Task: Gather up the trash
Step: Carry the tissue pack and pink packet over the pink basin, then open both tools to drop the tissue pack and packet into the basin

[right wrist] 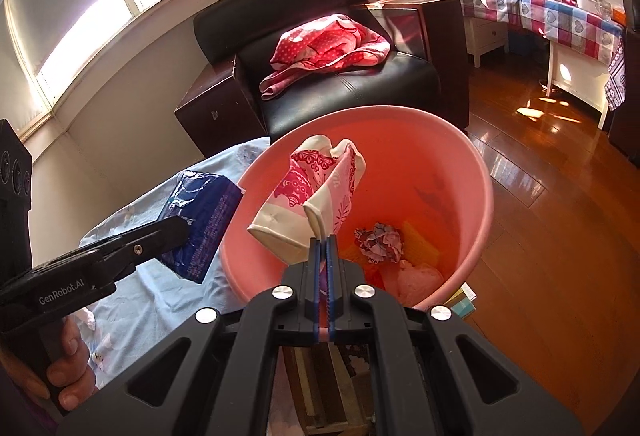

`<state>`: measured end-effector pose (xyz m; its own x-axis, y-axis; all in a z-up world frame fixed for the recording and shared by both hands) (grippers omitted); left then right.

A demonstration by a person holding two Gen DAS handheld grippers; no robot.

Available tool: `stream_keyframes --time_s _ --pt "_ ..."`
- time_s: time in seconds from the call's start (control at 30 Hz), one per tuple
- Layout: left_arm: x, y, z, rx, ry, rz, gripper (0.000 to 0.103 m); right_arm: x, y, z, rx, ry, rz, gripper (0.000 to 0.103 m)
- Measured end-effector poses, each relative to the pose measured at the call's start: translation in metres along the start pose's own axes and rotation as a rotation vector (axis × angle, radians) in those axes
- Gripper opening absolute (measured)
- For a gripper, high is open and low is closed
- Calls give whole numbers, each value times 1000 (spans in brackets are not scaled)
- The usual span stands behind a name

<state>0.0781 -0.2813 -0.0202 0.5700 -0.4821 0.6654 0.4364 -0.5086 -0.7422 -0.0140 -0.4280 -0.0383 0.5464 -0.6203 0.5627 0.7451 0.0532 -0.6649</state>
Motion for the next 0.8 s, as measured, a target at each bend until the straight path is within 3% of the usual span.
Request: stream_keyframes --time_s 0.3,0.8 --pt "17 38 -26 -20 59 53 43 8 8 -17 -28 27 -3 3" --pt "19 97 -53 -22 119 157 43 19 25 -41 -83 55 6 3"
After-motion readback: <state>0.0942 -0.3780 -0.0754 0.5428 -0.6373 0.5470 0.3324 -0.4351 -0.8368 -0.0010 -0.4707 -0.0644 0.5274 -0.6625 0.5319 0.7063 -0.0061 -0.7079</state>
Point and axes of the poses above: each gripper's, at about its wrist camera, not at the fingertips, and y roughly the way its jaws point, z to its left, x to its top, the point moved 2 cm from there along y, roughly the way its jaws point, and after that the axes turned 14 degrees about y, right-handed, at the moved point
